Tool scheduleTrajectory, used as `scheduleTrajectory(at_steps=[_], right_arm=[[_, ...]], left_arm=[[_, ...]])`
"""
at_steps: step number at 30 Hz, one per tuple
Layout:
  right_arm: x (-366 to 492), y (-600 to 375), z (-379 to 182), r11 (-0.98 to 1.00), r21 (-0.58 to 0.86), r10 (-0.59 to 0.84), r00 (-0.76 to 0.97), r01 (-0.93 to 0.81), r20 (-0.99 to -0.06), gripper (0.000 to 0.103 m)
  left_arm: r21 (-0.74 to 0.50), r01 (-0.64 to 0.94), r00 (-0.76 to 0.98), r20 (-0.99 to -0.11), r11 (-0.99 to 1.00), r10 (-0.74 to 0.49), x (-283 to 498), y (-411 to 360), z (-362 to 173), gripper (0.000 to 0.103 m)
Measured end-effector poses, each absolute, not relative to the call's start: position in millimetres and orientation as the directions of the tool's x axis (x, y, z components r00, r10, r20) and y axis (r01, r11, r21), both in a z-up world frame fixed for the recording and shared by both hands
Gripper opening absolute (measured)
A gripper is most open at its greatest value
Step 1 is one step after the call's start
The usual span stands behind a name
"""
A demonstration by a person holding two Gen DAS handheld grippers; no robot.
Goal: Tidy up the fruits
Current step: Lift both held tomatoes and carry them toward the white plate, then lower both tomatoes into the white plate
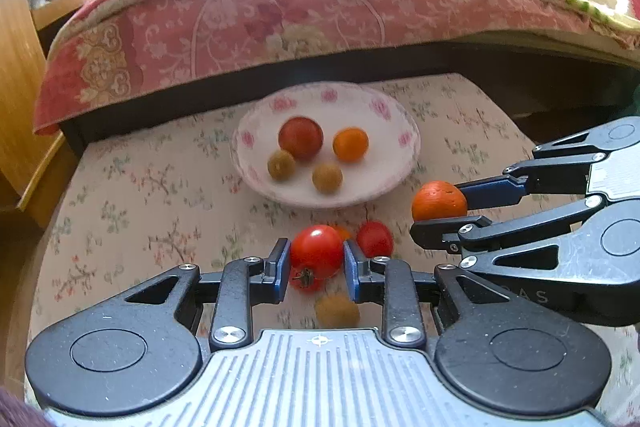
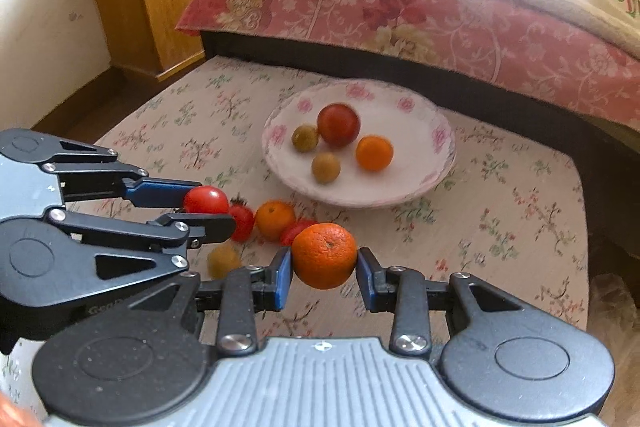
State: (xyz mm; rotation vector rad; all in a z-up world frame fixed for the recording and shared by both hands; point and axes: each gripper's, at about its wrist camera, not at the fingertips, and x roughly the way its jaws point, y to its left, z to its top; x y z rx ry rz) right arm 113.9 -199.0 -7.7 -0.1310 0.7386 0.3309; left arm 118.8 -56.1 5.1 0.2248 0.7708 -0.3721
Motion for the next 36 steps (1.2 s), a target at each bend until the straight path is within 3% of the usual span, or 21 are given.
scheduleTrajectory(at_steps=[36], right_arm=[[200.0,-204.6,-20.8,0.954,-0.020,0.211,0.714,-0.301,-0.668,0.038]], left_arm=[[0.101,0.371,0.657,-0.731,0.923,-0.184,198.3,-73.1,-15.0,0.034]])
